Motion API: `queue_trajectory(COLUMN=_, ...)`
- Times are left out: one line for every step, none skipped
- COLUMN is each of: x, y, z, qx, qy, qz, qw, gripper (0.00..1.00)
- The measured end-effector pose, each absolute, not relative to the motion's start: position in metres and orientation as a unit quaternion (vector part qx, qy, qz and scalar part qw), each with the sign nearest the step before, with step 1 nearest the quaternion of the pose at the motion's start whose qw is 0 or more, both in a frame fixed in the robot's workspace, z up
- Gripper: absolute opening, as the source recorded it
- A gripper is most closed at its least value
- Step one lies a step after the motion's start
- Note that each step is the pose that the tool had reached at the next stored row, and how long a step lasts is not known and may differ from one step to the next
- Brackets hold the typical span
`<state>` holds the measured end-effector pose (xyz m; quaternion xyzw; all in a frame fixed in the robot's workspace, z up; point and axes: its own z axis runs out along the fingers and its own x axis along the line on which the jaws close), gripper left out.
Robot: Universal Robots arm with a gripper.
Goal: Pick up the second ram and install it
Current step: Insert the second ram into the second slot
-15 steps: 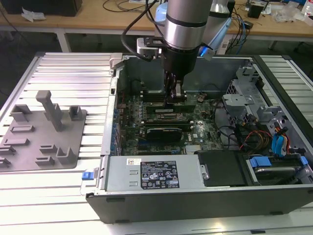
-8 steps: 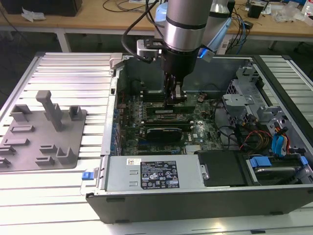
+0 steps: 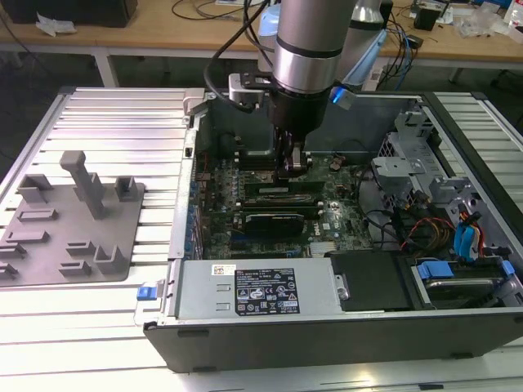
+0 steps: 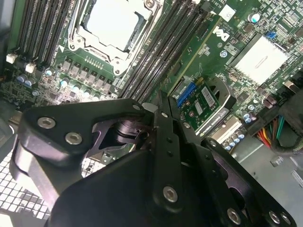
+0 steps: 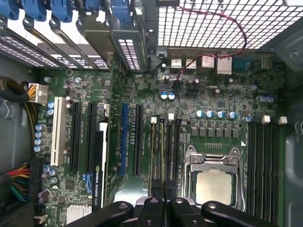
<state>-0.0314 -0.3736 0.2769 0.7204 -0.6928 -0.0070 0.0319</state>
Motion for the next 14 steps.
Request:
queue_trajectory(x=-0.031, y=-0.374, z=0.275, qx=0.72, qy=-0.693, qz=-0.007, qw=0.032, gripper=0.09)
queue_trajectory(x=-0.031, y=-0.374, z=0.274, qx=0.72, qy=-0.693, qz=-0.007, qw=0.032, gripper=0.09)
queue_trajectory(x=-0.031, y=-0.374, z=0.273, qx=0.72, qy=-0.693, qz=-0.007, qw=0.032, gripper=0.09)
queue_trajectory(x=-0.031, y=-0.374, z=0.272, qx=0.72, qy=-0.693, qz=-0.007, qw=0.032, gripper=0.09)
queue_trajectory(x=-0.031, y=-0.374, z=0.272, qx=0.72, qy=-0.693, qz=-0.007, qw=0.032, gripper=0.09)
queue_trajectory(x=-0.031, y=-0.374, z=0.271, qx=0.72, qy=-0.693, qz=-0.007, qw=0.032, gripper=0.09)
queue_trajectory(x=-0.031, y=-0.374, z=0.27, qx=0.72, qy=-0.693, qz=-0.007, qw=0.032, gripper=0.09)
queue_trajectory(x=-0.031, y=-0.374, z=0.268, qx=0.72, qy=-0.693, qz=-0.007, qw=0.032, gripper=0.09)
queue_trajectory(x=-0.031, y=-0.374, z=0.265, qx=0.72, qy=-0.693, qz=-0.007, qw=0.032, gripper=0.09)
queue_trajectory(x=-0.031, y=-0.374, z=0.263, qx=0.72, qy=-0.693, qz=-0.007, qw=0.032, gripper=0.09)
queue_trajectory(x=-0.031, y=-0.374, z=0.262, qx=0.718, qy=-0.695, qz=-0.007, qw=0.032, gripper=0.09)
queue_trajectory(x=-0.031, y=-0.374, z=0.261, qx=0.717, qy=-0.697, qz=-0.007, qw=0.032, gripper=0.09)
queue_trajectory(x=-0.032, y=-0.372, z=0.261, qx=0.716, qy=-0.697, qz=-0.007, qw=0.032, gripper=0.09)
queue_trajectory(x=-0.032, y=-0.371, z=0.26, qx=0.715, qy=-0.698, qz=-0.007, qw=0.032, gripper=0.09)
